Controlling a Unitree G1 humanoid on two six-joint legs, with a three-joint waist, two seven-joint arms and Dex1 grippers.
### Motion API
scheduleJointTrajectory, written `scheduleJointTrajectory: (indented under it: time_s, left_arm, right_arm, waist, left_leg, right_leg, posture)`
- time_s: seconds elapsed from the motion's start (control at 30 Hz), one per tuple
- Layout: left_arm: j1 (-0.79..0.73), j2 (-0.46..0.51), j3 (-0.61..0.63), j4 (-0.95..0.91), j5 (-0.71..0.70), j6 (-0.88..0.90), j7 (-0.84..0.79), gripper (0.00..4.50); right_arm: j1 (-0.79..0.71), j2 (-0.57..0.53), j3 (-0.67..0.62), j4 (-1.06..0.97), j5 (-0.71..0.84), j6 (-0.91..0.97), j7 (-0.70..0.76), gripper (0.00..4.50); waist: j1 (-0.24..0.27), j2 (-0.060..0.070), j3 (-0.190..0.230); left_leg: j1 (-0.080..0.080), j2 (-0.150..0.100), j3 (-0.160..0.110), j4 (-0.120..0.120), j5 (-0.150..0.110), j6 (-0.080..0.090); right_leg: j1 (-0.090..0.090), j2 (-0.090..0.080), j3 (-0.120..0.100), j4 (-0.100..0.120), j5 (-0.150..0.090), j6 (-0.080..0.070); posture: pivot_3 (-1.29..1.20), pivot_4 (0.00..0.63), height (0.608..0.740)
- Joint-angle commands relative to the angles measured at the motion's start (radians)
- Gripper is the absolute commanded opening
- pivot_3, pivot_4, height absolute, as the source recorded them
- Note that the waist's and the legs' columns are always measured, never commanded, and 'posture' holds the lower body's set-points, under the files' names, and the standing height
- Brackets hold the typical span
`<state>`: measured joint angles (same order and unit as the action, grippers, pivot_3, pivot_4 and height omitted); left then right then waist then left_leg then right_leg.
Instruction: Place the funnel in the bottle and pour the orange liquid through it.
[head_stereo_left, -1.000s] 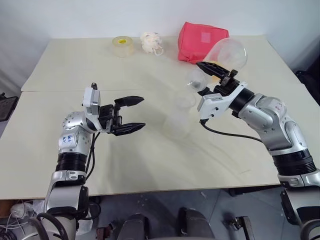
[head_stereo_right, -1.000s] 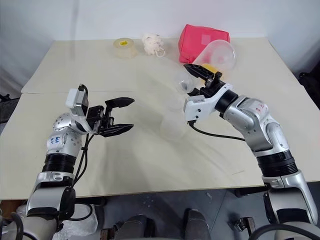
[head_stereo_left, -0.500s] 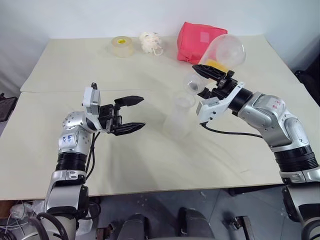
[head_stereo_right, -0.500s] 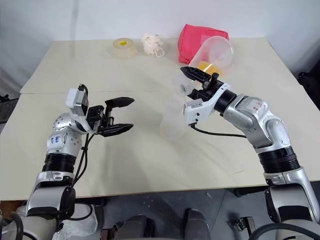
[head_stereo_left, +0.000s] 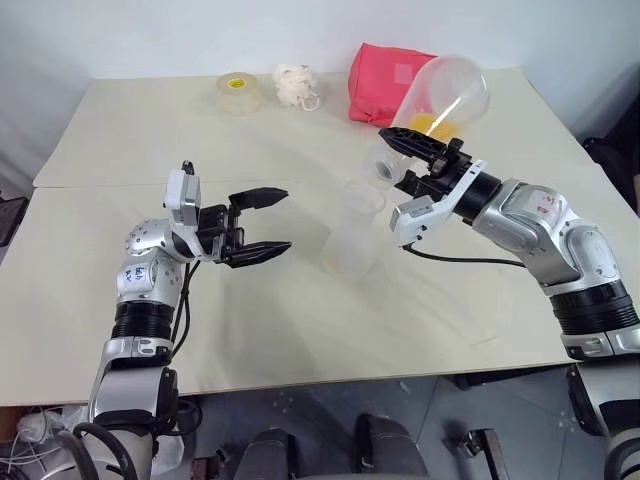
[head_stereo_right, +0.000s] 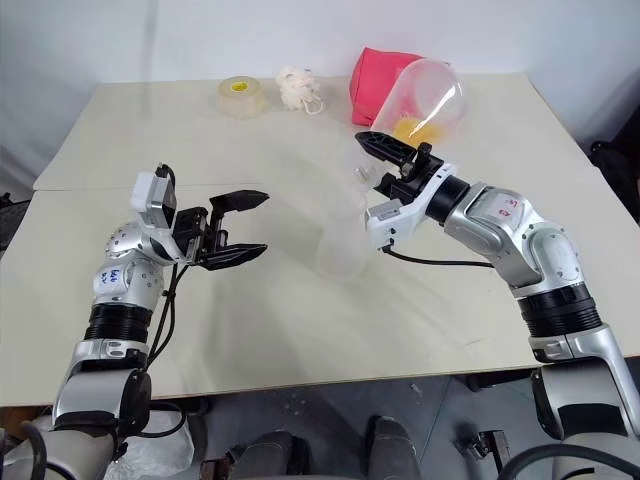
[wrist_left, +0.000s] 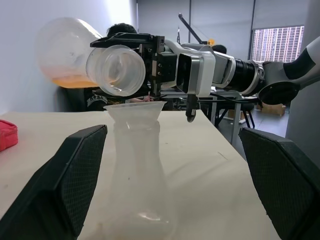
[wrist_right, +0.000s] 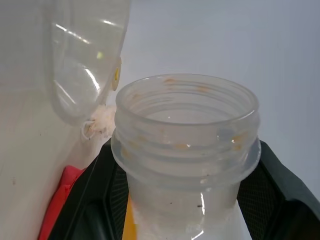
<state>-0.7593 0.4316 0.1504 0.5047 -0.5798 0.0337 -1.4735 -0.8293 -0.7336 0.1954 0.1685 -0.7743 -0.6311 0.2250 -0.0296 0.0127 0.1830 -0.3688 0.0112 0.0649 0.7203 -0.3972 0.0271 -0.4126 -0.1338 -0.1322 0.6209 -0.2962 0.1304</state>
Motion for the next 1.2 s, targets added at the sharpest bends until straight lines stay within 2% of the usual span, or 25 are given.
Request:
scheduleJointTrajectory:
  time_s: [0.03,1.2]
  left_arm:
    - [-0.019,0.009,0.017,-0.009,-0.003,-0.009,0.001,4.50]
    - [-0.037,0.011,0.010,0.006,0.000,-0.002,-0.014,4.50]
  right_arm:
    - [-0.039,-0.019,-0.007,-0.011,-0.008,-0.017,-0.036,2.46]
    - [-0.092,-0.046,0.051,0.033,-0.164,-0.069,-0.174,2.46]
  waist:
    - [0.000,0.000,0.000]
    - [-0.001,0.000,0.000]
  left_leg:
    - [0.000,0.000,0.000,0.000,0.000,0.000]
    - [0.000,0.000,0.000,0.000,0.000,0.000]
  right_leg:
    - [0.000,0.000,0.000,0.000,0.000,0.000]
    - [0.000,0.000,0.000,0.001,0.000,0.000]
  posture:
    - [0.00,0.150,0.740]
    - [0.00,0.150,0.740]
